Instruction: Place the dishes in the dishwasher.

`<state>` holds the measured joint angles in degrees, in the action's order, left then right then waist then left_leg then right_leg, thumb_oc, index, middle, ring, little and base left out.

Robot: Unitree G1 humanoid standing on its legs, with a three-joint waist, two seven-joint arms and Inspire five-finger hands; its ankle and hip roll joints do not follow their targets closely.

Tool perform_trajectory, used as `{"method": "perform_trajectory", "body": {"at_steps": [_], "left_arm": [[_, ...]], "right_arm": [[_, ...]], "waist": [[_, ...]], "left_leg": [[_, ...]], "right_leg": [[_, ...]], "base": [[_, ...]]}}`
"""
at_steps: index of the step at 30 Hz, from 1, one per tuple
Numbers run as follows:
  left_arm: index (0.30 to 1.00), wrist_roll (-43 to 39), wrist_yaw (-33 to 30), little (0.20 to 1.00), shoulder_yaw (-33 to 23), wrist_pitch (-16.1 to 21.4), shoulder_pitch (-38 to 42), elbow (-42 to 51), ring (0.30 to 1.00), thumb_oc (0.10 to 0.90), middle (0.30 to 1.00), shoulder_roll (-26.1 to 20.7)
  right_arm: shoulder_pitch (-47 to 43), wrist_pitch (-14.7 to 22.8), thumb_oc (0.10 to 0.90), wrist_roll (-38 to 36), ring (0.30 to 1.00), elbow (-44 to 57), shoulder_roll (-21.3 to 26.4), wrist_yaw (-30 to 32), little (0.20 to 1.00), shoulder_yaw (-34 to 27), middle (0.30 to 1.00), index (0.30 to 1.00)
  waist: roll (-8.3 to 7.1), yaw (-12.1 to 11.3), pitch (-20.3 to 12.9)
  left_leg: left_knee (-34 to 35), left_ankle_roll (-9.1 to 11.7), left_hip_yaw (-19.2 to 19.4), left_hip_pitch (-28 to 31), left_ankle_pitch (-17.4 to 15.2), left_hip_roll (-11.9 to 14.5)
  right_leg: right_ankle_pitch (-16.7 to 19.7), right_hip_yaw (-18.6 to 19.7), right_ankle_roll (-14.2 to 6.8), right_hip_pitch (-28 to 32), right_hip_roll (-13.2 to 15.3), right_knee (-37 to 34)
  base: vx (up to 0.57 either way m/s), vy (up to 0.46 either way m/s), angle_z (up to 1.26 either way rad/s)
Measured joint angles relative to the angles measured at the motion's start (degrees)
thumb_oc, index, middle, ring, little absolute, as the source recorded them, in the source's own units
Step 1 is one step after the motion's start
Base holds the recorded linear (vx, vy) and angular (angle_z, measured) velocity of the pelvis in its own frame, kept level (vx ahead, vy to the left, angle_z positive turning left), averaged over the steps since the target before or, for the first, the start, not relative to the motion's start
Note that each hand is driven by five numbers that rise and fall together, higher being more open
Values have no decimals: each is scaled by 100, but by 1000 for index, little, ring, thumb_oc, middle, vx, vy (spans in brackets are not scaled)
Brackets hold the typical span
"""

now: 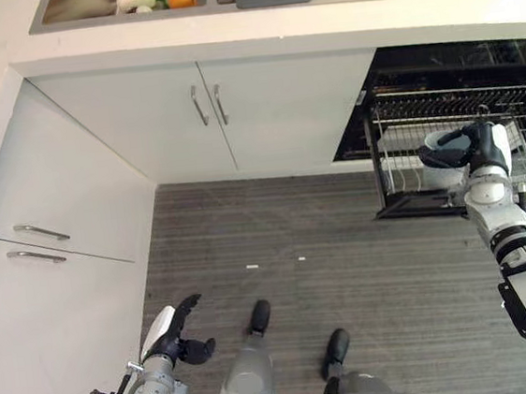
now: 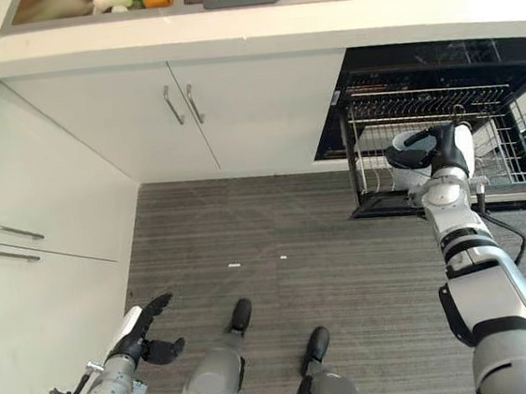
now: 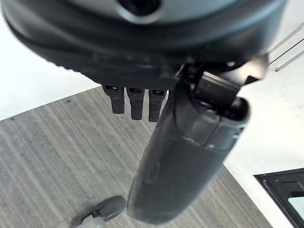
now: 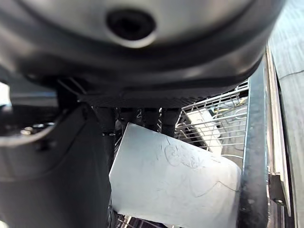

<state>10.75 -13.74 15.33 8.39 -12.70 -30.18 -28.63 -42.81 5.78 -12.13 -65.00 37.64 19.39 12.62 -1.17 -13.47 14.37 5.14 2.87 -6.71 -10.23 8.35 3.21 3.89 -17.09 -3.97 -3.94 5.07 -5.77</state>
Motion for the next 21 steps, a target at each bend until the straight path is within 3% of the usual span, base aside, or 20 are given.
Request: {"method": "perform_trajectory", "body": {"at_steps": [6, 7, 8, 15, 21], "left_arm": [[900, -176, -68, 900, -3, -16, 106, 1, 900, 800, 900, 74], [900, -216, -100, 900, -1, -19, 143, -6, 900, 800, 900, 119], [900, -235, -97, 900, 4, -20, 170, -6, 900, 800, 900, 146], [900, -414, -130, 900, 13, -45, 357, -310, 900, 800, 900, 381], [900, -452, -117, 900, 179, -100, 506, -753, 900, 800, 900, 421]], "right_arm": [[-207, -61, 400, 54, 300, -397, -60, -119, 300, -38, 300, 300], [-206, -58, 569, 18, 554, -465, -145, -135, 554, -81, 554, 554], [-204, -56, 800, -54, 900, -480, -207, -148, 900, -130, 900, 900], [-300, -199, 800, -273, 900, -509, -252, -372, 900, -90, 900, 900], [-297, -263, 800, -271, 900, -566, -254, -412, 900, -10, 900, 900]], "waist": [[16, -69, 33], [18, -70, 48], [27, -76, 61], [28, -130, 76], [-33, 16, 96]], "left_leg": [[-1, 4, -99, -88, 3, -28], [-1, 4, -112, -93, 3, -31], [-1, 3, -112, -94, 4, -36], [-1, 1, -110, -75, 6, -62], [-1, 1, -68, 73, 6, -58]], "right_leg": [[-24, -28, -31, -33, 15, -1], [-25, -27, -32, -33, 20, -2], [-25, -27, -32, -33, 26, -2], [-34, -22, -43, -13, 47, 0], [-33, 12, -43, 110, 54, 2]], "base": [[20, -6, 10], [9, 1, 8], [0, 0, 0], [0, 0, 0], [33, -1, -4]]}}
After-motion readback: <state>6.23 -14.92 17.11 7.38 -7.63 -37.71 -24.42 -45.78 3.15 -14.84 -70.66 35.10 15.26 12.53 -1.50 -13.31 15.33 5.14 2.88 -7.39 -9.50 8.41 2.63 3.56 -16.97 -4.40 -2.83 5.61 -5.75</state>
